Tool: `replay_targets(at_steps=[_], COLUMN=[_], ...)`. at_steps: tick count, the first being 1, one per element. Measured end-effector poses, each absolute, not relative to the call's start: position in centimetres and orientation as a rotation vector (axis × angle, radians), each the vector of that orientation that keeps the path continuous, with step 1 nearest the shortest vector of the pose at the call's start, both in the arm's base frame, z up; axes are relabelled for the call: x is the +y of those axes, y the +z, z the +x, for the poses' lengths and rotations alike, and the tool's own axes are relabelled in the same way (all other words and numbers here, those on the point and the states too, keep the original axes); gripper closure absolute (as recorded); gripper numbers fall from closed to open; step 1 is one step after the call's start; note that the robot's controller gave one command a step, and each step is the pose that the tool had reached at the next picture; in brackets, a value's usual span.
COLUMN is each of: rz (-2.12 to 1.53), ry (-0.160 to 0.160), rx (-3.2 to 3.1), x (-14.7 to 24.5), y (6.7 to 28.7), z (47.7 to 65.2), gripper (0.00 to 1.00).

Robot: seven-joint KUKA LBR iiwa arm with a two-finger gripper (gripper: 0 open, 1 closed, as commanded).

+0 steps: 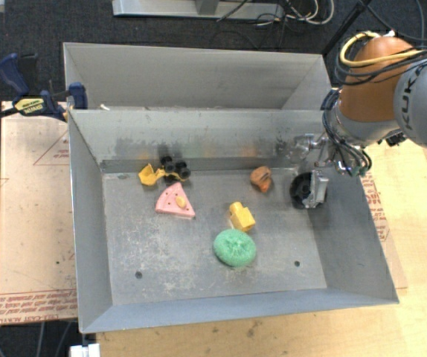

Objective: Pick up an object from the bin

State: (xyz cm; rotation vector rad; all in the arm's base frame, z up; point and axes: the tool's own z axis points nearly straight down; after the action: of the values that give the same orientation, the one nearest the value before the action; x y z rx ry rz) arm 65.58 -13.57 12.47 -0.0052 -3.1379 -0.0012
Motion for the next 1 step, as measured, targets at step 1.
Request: replay_targets(at_steps=[1], rz=[-0.002], ry=[0.0], rx=[-3.144], x=[-13.53], y=[13.0], z=[65.71], gripper=[0.0])
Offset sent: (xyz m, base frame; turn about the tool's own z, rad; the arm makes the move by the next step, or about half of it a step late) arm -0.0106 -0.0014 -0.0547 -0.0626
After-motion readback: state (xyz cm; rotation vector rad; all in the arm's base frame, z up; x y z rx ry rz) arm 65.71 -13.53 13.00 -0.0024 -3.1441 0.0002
